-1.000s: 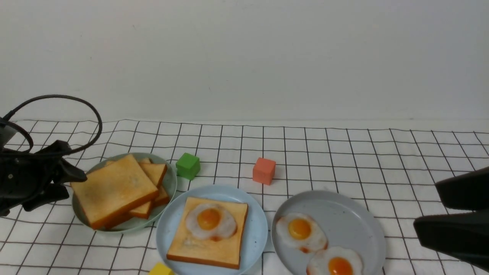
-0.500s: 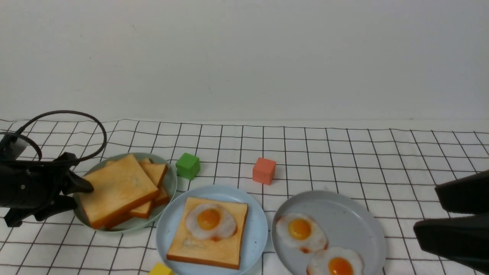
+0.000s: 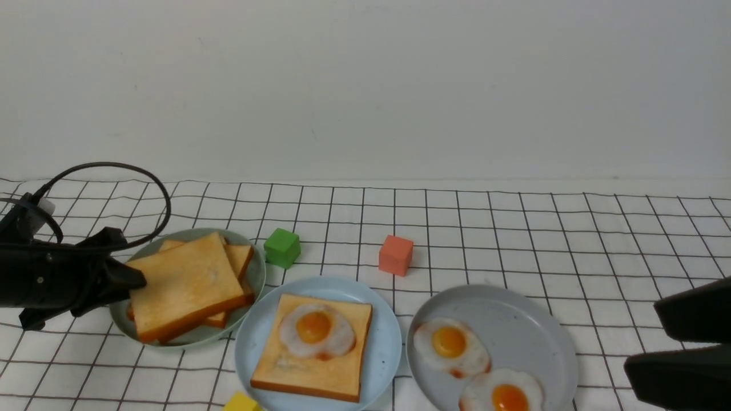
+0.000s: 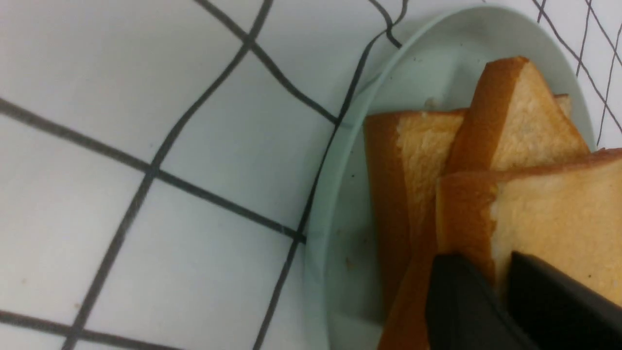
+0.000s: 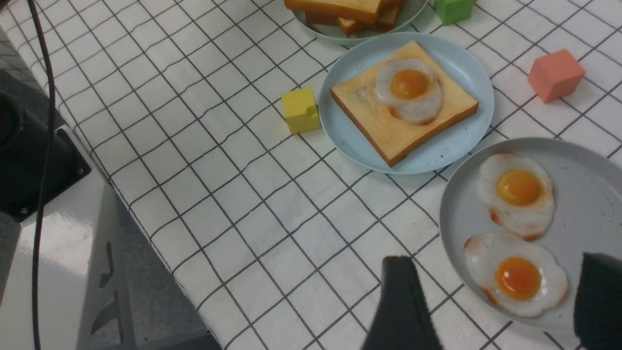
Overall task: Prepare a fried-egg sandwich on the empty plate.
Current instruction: Use the left arm to grab a slice of bread, then use the left arm to place a slice of bread on the fried egg in the middle
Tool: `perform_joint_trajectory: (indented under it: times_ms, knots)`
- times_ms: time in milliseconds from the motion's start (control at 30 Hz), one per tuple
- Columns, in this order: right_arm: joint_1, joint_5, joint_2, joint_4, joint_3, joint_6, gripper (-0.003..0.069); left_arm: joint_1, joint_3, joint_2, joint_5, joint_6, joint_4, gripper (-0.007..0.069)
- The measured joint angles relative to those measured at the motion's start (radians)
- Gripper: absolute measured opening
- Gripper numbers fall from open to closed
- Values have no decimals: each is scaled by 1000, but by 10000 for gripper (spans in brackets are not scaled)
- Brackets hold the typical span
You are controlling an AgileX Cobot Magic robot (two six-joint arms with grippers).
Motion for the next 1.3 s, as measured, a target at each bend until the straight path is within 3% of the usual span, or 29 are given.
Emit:
perform_joint_trajectory:
  times_ms: [267, 400, 533, 667, 1000, 1167, 1300]
  knots:
    - [0, 55, 0, 20, 0, 11, 472, -33, 0, -168, 140, 26, 49, 117]
    - [0, 70, 0, 22, 0, 11, 472, -186, 0, -197, 191, 66, 47, 117]
    - [0, 78, 0, 22, 0, 11, 472, -313, 0, -177, 147, 66, 50, 116]
    - [0, 91, 0, 22, 0, 12, 472, -423, 0, -117, -10, 45, 50, 114]
    - [0, 120, -1, 22, 0, 11, 460, -460, 0, -31, -93, -2, 46, 124]
    - [0, 120, -1, 20, 0, 11, 353, -460, 0, -59, -93, -63, 108, 282]
    - [0, 100, -6, 6, 0, 11, 157, -458, 0, -129, -81, -193, 254, 429]
